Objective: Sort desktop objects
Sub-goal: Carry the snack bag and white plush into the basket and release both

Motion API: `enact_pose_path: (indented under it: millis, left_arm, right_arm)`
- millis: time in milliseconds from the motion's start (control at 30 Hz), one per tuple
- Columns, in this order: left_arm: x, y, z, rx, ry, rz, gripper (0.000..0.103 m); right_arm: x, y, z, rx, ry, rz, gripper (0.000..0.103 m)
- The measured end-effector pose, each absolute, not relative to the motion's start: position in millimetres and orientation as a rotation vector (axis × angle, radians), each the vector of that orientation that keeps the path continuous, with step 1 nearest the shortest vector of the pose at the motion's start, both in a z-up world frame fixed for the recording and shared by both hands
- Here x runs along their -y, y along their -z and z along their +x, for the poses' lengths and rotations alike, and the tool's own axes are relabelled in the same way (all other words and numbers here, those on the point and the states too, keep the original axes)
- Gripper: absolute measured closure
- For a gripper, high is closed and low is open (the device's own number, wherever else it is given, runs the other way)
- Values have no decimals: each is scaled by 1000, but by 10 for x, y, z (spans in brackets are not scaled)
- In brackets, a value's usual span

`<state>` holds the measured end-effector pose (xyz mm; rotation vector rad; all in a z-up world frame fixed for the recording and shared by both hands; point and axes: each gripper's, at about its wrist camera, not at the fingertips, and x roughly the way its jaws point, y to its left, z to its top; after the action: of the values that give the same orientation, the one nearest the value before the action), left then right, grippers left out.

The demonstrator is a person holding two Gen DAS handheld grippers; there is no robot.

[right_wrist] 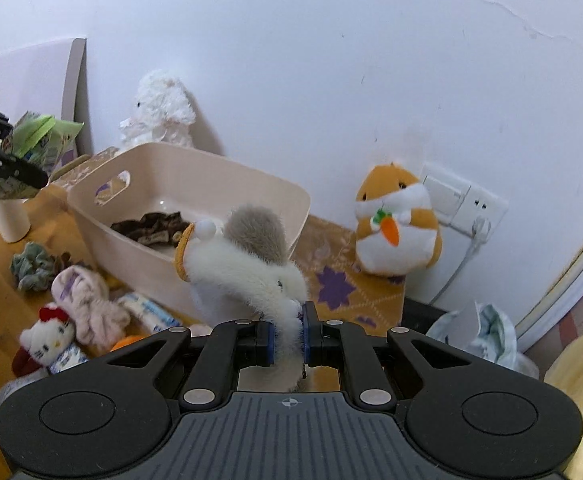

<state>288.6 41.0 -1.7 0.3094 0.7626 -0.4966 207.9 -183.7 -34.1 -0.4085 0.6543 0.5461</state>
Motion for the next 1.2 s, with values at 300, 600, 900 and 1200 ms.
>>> enact_pose_path:
  millis: [300,600,900,1200]
  left_arm:
    - [-182,-40,3298,-745,461,308,37]
    - [54,167,3676,-798,347,203,37]
    - [198,339,3936,-817,298,224,37]
    - [285,682,4047,-892,293,292,36]
  right_arm:
    - [1359,192,2515,-615,-537,-344,91]
    - [867,411,2893,-685,-460,-196,91]
    - [678,744,3130,-784,-404,-89,91]
    - [567,1059,3200,-886,-372,-123,90]
